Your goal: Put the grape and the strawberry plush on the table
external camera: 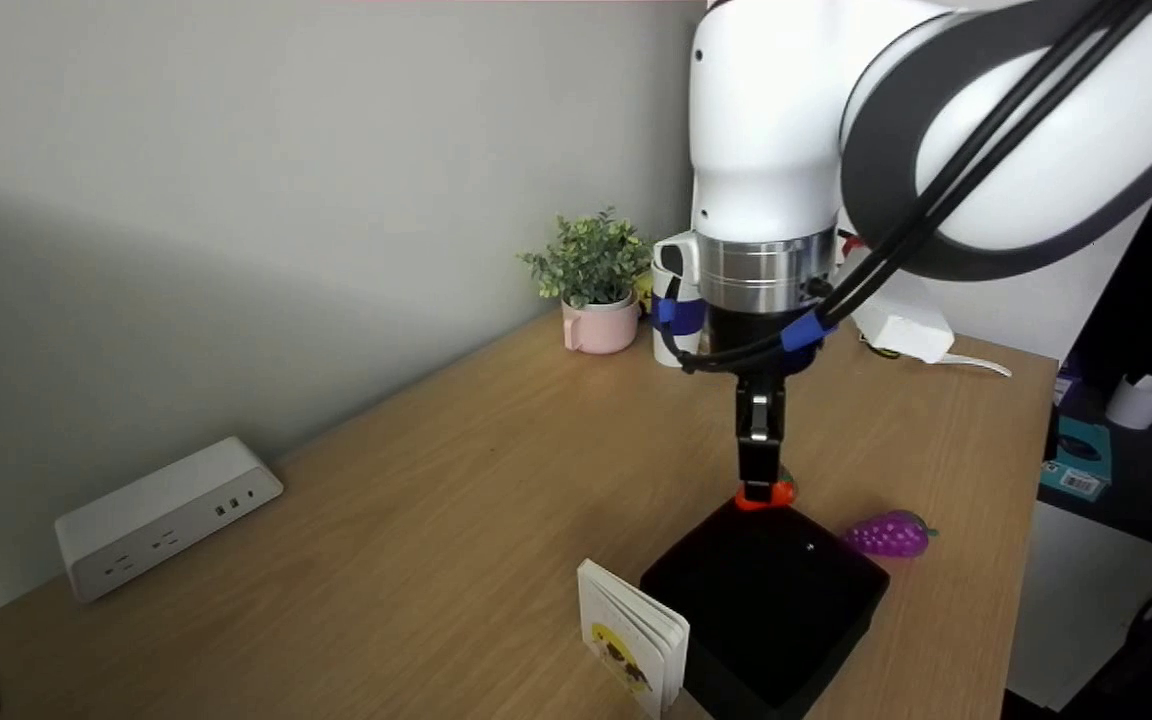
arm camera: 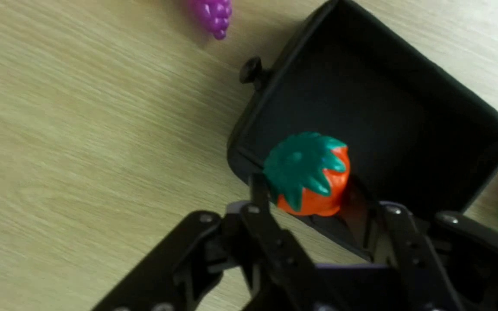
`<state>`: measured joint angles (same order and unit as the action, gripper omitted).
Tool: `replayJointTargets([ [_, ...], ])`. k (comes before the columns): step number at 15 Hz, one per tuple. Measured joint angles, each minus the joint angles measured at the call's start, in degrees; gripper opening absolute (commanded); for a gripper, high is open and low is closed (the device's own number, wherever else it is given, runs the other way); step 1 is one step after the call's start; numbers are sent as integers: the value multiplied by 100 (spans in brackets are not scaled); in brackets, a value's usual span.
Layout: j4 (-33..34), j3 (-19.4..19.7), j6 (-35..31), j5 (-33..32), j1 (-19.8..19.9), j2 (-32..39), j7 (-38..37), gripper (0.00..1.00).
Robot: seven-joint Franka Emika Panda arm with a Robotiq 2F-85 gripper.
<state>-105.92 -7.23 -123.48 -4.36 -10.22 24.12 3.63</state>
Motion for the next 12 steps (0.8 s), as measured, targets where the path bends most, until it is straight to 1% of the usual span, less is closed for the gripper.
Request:
replayJointTargets([
  [6,-1047,174,-312,445,505,-632,1,21],
  [9,-1390,232,-456,522,612,-770,2,21],
  [12,-1553,283,-524,461,620,-776,-135,21],
])
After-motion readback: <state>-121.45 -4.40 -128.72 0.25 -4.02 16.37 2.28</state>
